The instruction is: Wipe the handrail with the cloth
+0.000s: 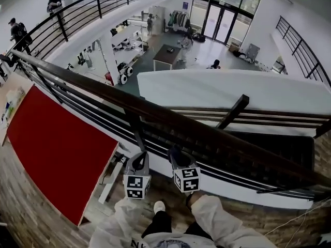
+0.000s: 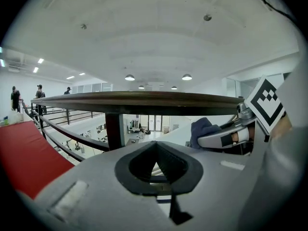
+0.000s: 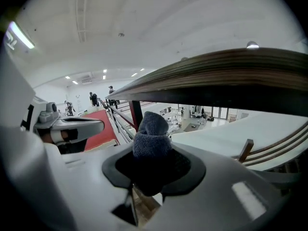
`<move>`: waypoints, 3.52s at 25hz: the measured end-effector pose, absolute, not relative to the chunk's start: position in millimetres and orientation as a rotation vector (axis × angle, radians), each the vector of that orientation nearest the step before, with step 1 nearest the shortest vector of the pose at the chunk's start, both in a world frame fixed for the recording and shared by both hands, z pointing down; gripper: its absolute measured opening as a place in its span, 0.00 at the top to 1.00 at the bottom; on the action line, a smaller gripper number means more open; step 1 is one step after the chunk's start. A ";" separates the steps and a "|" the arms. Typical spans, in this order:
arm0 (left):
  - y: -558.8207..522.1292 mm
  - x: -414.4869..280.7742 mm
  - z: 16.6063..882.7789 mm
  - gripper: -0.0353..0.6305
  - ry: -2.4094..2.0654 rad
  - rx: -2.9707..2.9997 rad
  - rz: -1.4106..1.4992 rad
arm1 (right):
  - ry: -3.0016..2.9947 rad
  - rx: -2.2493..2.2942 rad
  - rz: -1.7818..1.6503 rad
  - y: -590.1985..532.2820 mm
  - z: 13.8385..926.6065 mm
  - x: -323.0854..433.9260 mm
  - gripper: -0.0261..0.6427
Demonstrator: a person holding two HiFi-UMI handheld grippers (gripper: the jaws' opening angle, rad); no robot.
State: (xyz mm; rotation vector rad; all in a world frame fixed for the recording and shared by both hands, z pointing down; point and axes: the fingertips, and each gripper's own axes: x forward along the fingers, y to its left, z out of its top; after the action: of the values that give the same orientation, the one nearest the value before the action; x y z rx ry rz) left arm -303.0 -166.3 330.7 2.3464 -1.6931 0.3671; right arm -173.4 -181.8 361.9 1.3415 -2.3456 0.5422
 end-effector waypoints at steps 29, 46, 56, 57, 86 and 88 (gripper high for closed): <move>-302.7 -386.2 398.5 0.96 -1.698 2.339 0.389 | -2.380 1.248 0.662 -314.5 434.3 -344.3 0.79; -269.9 -401.2 400.0 0.96 -1.708 2.281 0.373 | -2.329 1.258 0.642 -324.9 444.5 -346.6 0.79; -265.0 -384.6 401.5 0.96 -1.685 2.285 0.360 | -2.311 1.273 0.644 -317.5 446.1 -324.6 0.79; -263.6 -381.4 401.9 0.96 -1.683 2.285 0.358 | -2.308 1.271 0.640 -316.3 446.3 -321.1 0.79; -223.1 -278.5 400.8 0.96 -1.619 2.357 0.477 | -2.325 1.297 0.641 -267.0 444.3 -206.2 0.79; -221.2 -273.3 402.2 0.96 -1.616 2.356 0.484 | -2.329 1.300 0.642 -263.3 442.2 -198.0 0.79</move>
State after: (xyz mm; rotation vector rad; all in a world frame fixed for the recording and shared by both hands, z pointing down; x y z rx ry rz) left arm -273.3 -221.2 402.2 2.3560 -1.6158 0.4842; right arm -198.0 -263.3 442.2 1.2996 -2.3293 0.6419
